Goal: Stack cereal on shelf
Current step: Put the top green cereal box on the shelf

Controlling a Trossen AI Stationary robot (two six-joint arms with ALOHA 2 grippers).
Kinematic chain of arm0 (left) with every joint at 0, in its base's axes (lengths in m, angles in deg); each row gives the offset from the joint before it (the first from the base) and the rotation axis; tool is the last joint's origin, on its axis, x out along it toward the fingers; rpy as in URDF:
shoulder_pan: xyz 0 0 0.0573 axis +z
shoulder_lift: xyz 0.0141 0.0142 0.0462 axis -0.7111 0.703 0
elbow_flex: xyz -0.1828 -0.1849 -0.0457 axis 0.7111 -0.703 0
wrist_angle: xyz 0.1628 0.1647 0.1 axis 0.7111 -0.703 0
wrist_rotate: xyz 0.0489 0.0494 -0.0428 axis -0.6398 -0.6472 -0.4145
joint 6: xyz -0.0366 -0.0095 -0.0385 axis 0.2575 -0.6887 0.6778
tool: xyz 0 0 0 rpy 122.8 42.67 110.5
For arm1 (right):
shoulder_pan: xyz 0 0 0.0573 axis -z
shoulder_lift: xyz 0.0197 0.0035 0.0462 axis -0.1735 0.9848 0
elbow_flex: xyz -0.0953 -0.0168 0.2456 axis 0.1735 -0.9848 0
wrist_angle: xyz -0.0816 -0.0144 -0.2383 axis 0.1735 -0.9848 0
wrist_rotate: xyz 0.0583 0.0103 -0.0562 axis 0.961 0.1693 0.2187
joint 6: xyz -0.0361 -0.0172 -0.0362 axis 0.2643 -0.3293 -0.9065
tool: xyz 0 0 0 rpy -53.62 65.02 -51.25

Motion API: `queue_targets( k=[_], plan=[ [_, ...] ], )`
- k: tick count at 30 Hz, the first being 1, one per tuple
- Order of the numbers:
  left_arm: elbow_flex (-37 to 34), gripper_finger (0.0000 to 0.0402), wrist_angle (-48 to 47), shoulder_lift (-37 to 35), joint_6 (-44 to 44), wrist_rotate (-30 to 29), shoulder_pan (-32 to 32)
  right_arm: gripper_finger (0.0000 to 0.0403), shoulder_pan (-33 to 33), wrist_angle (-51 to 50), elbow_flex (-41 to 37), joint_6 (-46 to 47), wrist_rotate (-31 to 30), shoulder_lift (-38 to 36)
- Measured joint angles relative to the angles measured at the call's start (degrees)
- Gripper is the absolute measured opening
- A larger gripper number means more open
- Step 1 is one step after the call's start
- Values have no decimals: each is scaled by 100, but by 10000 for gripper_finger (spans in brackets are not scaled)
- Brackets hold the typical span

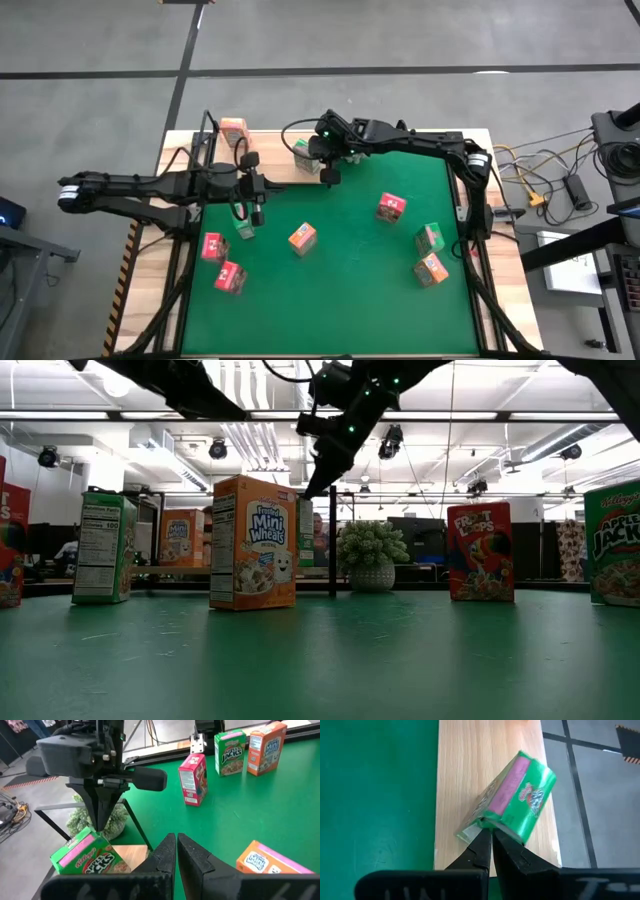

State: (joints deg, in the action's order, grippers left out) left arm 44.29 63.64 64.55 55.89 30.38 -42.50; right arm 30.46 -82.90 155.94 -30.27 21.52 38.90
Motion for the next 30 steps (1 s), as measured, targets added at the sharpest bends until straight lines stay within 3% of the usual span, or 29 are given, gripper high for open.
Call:
queue_targets(
  k=[10,20,30],
  plan=[
    [0,0,-4,-18,-21,0,0,8,8,-180,11,53,17,18],
    [7,0,52,-18,-15,-2,0,9,30,1444,9,-530,-2,570],
    [7,0,55,-14,123,-2,1,9,124,1625,225,-905,-493,684]
  ],
)
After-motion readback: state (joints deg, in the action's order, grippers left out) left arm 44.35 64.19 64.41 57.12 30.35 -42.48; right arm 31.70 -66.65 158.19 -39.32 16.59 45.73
